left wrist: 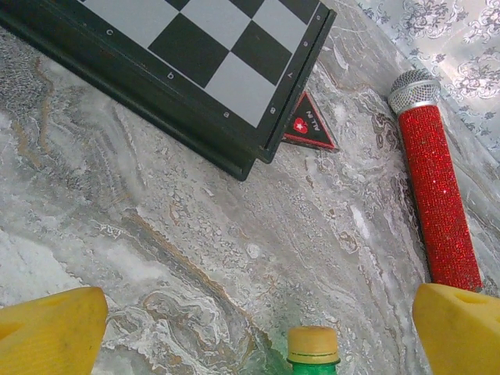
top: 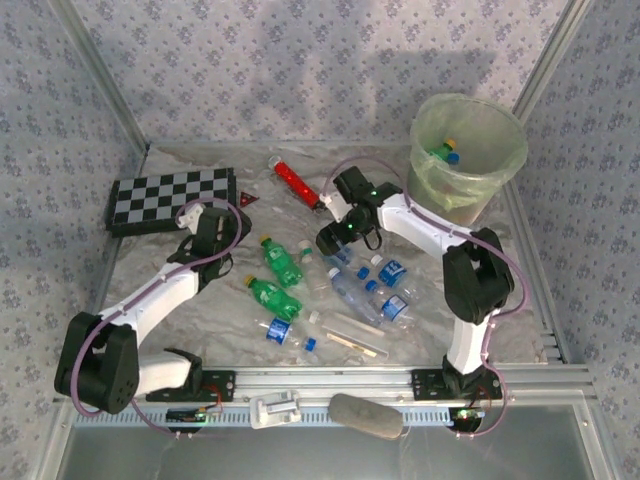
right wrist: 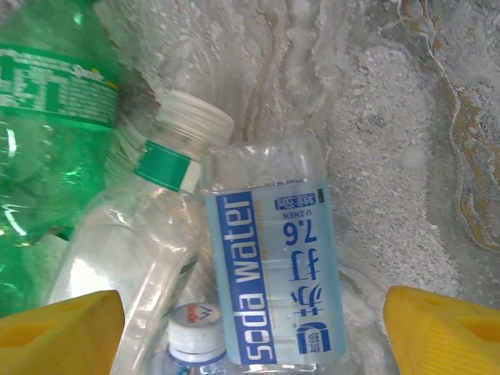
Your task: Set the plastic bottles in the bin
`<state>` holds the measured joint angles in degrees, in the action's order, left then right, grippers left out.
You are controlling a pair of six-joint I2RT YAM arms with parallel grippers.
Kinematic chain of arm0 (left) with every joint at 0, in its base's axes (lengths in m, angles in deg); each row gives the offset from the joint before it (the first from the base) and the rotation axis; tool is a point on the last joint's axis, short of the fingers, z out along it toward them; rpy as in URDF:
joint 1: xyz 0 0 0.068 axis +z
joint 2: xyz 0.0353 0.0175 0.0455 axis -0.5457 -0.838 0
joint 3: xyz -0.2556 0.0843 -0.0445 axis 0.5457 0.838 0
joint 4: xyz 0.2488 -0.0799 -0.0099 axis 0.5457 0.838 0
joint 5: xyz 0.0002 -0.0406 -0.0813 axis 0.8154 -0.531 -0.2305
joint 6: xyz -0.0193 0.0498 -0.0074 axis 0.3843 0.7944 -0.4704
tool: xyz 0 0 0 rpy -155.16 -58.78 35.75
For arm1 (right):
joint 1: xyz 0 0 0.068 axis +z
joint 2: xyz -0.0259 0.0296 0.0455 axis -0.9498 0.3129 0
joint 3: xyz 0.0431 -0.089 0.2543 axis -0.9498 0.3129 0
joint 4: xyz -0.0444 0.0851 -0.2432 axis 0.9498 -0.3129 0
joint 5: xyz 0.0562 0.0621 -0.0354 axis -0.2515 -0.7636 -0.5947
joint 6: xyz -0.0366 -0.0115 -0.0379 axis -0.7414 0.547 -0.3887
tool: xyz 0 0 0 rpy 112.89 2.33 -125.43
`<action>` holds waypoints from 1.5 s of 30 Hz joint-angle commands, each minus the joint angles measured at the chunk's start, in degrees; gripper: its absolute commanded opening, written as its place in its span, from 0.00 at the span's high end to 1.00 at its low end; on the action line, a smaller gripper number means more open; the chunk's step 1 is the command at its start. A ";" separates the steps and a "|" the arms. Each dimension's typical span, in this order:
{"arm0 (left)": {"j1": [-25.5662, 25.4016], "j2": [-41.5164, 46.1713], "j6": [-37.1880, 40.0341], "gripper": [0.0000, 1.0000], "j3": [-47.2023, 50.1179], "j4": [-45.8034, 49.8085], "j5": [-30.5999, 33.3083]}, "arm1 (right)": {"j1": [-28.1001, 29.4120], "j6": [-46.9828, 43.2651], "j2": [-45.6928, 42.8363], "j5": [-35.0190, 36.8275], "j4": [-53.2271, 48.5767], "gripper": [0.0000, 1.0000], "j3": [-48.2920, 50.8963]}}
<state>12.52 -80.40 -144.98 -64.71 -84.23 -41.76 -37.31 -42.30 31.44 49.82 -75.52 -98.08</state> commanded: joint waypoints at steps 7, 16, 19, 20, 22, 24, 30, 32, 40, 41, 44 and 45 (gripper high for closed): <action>0.34 -0.99 -0.94 0.00 -0.29 -0.61 -0.54 | 2.85 -2.90 6.73 8.32 -6.00 0.14 -4.22; 0.34 -1.55 -1.03 0.00 -0.39 -0.70 -0.88 | 4.56 -3.43 11.19 13.61 -7.63 0.19 -5.68; 0.34 -1.55 -1.04 0.00 -0.31 -0.79 -1.04 | 4.75 -3.45 12.10 14.32 -7.91 0.23 -5.82; 0.34 -1.55 -1.07 0.00 -0.27 -0.79 -1.00 | 4.76 -3.44 12.25 14.34 -7.89 0.25 -5.82; 0.34 -1.55 -1.03 0.00 -0.29 -0.86 -1.01 | 4.70 -3.37 12.30 14.29 -7.75 0.27 -5.73; 0.33 -1.51 -1.04 0.00 -0.30 -0.87 -0.98 | 4.57 -3.43 12.27 14.17 -7.46 0.28 -5.82; 0.34 -1.12 -0.86 0.00 -0.13 -0.87 -1.08 | 4.35 -3.46 11.76 13.91 -7.03 0.42 -6.06; 0.34 -1.02 -0.70 0.00 -0.13 -0.95 -1.21 | 4.27 -3.34 11.05 13.74 -6.52 0.45 -5.84; 0.34 -1.42 0.88 0.00 -0.13 -2.47 -3.47 | 2.26 -1.64 5.09 8.44 -0.58 0.52 -4.21; 0.34 -1.53 1.13 0.00 -0.15 -2.83 -4.03 | 1.87 -1.75 3.63 7.90 0.91 0.53 -3.70; 0.34 -1.91 1.97 0.00 -0.29 -3.89 -5.55 | 0.51 -1.13 -0.69 5.45 5.62 0.54 -1.80; 0.34 -2.34 2.26 0.00 -0.39 -4.25 -6.17 | -0.05 -0.64 -2.38 4.38 7.29 0.54 -1.03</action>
<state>12.52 -81.74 -144.43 -64.71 -86.03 -45.72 -36.09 -44.53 34.63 57.86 -73.69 -100.53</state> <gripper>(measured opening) 0.998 0.501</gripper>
